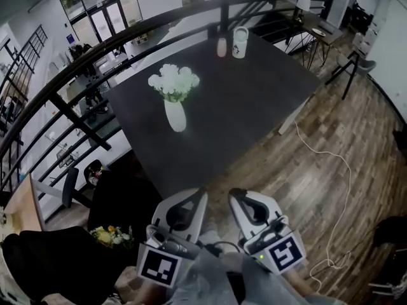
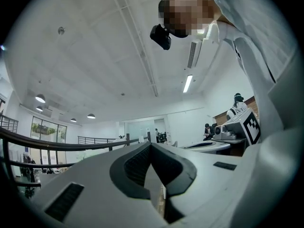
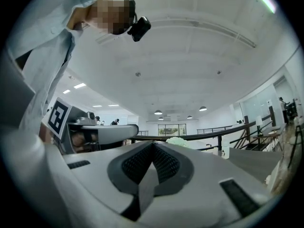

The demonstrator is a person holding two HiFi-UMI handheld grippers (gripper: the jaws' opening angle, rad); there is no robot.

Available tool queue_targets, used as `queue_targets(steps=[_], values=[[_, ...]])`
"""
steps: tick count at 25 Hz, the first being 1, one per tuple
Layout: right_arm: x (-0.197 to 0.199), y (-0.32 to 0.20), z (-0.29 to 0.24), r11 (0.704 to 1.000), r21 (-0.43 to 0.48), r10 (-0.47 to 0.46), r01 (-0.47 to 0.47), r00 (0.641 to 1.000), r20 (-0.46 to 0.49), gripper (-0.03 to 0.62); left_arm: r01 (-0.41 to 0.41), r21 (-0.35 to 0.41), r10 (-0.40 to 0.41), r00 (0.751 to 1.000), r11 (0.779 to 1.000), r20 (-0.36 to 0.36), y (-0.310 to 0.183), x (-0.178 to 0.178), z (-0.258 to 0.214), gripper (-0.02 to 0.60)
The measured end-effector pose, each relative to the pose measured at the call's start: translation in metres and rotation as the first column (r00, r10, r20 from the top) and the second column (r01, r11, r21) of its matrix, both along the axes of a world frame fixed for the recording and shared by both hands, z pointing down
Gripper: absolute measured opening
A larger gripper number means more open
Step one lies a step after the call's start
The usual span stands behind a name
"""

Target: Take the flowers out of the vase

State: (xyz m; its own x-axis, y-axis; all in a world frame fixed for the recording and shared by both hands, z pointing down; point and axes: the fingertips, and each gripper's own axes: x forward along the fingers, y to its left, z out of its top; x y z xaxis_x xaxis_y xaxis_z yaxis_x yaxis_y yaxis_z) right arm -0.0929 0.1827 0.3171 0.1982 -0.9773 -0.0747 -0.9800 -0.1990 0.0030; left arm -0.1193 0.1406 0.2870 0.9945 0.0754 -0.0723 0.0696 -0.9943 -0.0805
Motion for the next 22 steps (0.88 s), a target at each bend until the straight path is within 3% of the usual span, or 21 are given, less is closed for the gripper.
queue_targets(steps=[9,22], values=[[0.038,-0.063,0.007,0.999,-0.003,-0.039,0.039,0.999,-0.001,-0.002,0.049,0.008,-0.049,0.999,0.999,-0.023,-0.06,0.03,0.001,0.002],[0.061,-0.097,0.009,0.996,-0.014,-0.084,0.084,0.996,-0.014,-0.002,0.143,-0.015,-0.143,0.989,0.99,-0.026,-0.096,0.033,0.006,0.002]])
